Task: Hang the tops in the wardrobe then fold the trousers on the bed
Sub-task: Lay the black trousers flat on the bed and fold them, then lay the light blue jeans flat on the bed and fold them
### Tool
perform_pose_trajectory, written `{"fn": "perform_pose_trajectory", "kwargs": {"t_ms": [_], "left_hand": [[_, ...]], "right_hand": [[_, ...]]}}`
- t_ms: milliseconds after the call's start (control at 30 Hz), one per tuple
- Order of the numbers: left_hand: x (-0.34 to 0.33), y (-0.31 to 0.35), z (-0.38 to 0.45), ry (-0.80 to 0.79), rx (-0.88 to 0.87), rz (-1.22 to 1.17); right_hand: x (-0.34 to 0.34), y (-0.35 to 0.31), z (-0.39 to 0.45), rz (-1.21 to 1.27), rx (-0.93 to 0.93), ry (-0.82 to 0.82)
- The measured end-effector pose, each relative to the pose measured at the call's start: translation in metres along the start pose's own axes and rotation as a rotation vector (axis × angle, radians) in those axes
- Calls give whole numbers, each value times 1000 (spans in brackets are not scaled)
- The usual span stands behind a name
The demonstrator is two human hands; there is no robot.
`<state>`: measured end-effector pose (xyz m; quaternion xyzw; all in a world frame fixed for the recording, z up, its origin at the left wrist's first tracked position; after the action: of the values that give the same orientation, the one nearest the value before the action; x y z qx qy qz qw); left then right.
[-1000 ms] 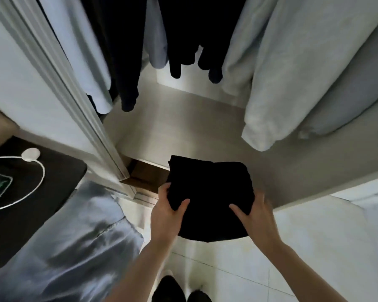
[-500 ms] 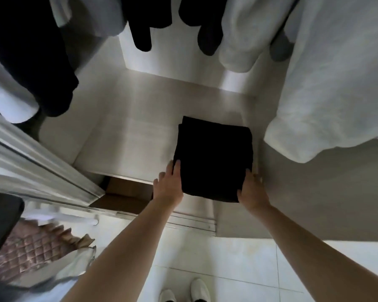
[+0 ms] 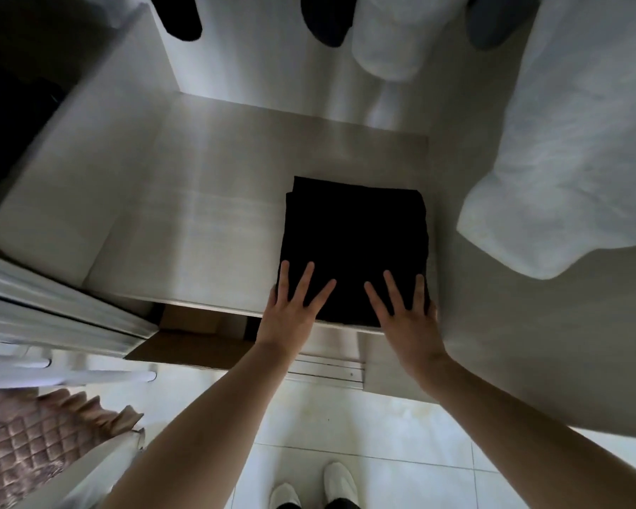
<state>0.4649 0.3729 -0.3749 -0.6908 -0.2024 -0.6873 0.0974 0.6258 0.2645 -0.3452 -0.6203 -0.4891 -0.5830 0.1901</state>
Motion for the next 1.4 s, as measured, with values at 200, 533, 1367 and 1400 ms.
{"fn": "perform_pose_trajectory", "kwargs": {"t_ms": [200,533,1367,1400], "left_hand": [[4,19,49,-87,19,-47],[0,22,23,-265,11,-42],[206,139,-301,398,946,-409],[214,146,-316,462,968,-391]], "right_hand": [[0,30,19,71,-160,11],[-17,25,-4,48,-110,-87],[205,-77,-217,558,873,99],[215,-82,-230,607,922,88]]}}
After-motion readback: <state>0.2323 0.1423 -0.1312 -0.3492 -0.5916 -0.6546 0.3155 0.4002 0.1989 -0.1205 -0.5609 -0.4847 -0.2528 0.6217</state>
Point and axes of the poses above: each hand's wrist, its own z-axis towards the middle knuckle, its own x-axis out of the back of the hand, y = z × x, the point moved 4 cm from there along z, towards the middle knuckle, and after that the axes turned 12 degrees about -x, right-handed, at the moved point
